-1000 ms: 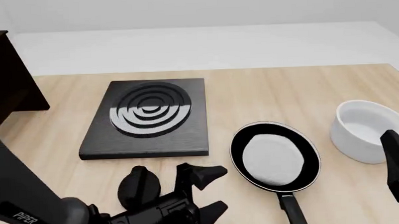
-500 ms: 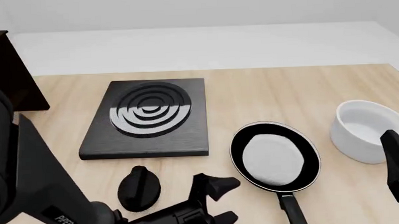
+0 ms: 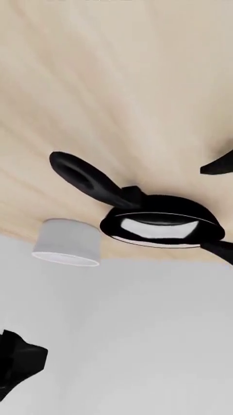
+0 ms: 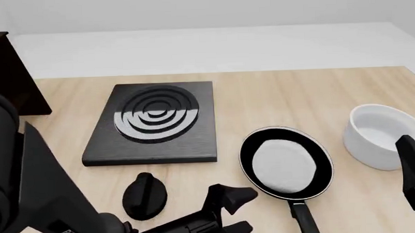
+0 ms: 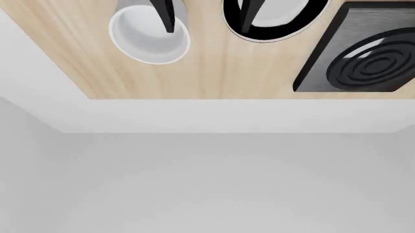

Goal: Put the frying pan under the cabinet shelf.

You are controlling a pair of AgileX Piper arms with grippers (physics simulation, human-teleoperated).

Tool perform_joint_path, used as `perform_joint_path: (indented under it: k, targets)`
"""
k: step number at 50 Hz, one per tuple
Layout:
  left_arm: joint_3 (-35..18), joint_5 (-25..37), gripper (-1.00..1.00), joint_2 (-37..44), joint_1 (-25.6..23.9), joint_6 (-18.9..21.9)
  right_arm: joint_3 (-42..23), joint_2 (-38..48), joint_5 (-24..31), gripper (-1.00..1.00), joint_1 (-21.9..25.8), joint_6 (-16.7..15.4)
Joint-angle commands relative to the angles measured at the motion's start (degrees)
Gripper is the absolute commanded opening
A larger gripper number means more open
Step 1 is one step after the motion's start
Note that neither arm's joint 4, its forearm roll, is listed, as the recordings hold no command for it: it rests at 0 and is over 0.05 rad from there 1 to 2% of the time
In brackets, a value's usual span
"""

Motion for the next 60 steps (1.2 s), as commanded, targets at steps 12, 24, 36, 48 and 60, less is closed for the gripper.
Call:
perform_joint_path:
  k: [12,24,36,48,60]
  targets:
    - [-8.8,4.66,1.0,7.93,-3.33,-5.55,0.0,0.0,0.0,1.0,0.0,-0.01]
    - [-10.73,7.59,1.0,7.88,-4.45,-5.24,0.0,-0.01,0.0,1.0,0.0,-0.01]
    - [-12.27,9.61,1.0,8.83,-5.36,-5.08,0.0,0.0,0.0,1.0,0.0,0.01]
    - [-14.54,12.18,1.0,8.53,-5.42,-4.76,0.0,-0.01,0.0,1.0,0.01,-0.01]
    - [-16.74,13.86,1.0,8.99,-6.05,-4.68,0.0,-0.01,0.0,1.0,-0.01,0.01]
